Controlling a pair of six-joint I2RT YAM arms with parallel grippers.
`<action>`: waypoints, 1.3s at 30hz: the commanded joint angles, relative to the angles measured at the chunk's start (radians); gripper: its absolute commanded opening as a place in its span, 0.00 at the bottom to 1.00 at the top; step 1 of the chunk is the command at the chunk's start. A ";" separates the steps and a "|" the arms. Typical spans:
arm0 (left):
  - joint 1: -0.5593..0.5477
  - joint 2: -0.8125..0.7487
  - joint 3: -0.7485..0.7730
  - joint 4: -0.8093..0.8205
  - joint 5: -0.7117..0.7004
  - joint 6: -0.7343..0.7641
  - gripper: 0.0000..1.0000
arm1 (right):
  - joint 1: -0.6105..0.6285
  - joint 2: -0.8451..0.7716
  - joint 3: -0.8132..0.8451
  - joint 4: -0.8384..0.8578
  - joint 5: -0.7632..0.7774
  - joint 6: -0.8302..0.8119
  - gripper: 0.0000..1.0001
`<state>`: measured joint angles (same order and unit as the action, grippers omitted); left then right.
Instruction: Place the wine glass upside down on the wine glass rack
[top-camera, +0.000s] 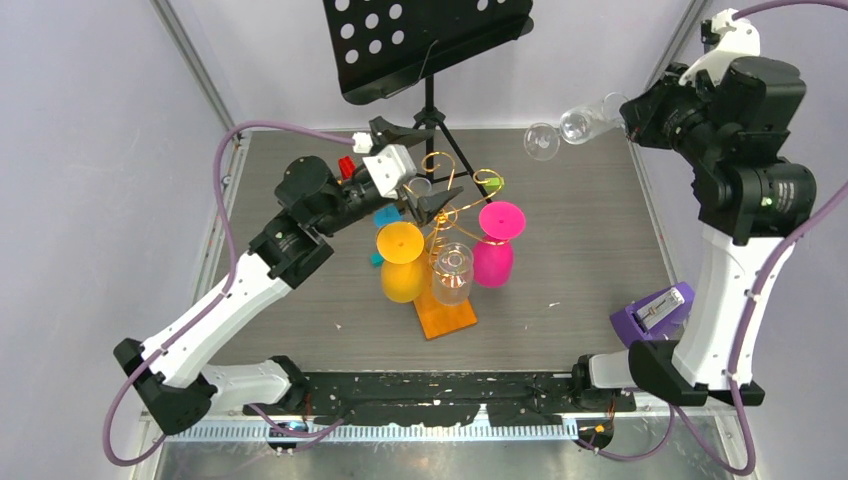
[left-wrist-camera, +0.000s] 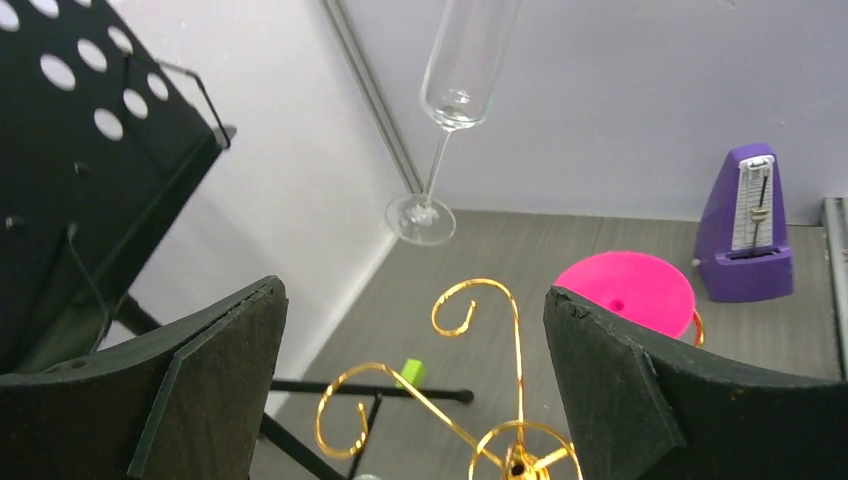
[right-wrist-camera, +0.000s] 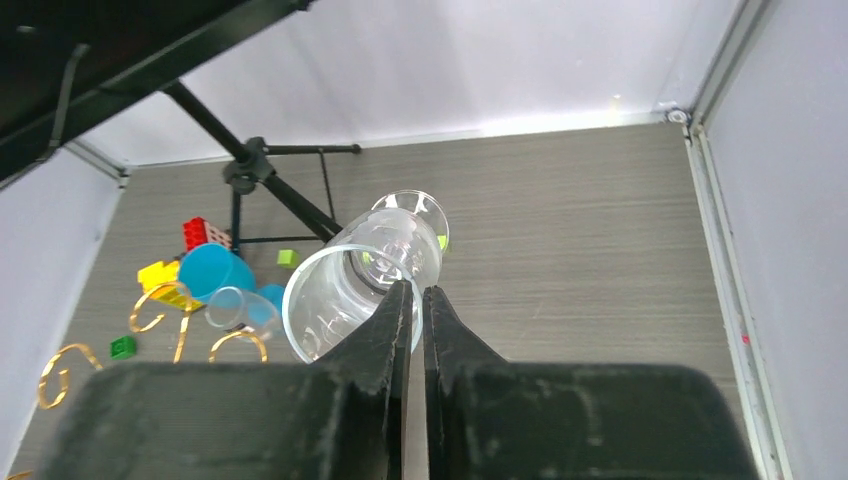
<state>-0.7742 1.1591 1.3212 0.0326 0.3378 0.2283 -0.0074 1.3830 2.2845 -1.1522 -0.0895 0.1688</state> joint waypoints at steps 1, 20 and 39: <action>-0.035 0.028 -0.004 0.220 0.045 0.150 1.00 | 0.007 -0.076 0.001 0.161 -0.098 0.055 0.05; -0.083 0.203 0.089 0.306 0.026 0.264 0.91 | 0.006 -0.238 -0.090 0.364 -0.470 0.191 0.05; -0.094 0.223 0.071 0.347 -0.108 0.388 0.44 | 0.007 -0.300 -0.111 0.447 -0.610 0.256 0.05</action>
<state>-0.8646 1.4113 1.4185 0.3073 0.2745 0.5777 -0.0063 1.1091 2.1586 -0.8204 -0.6720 0.3931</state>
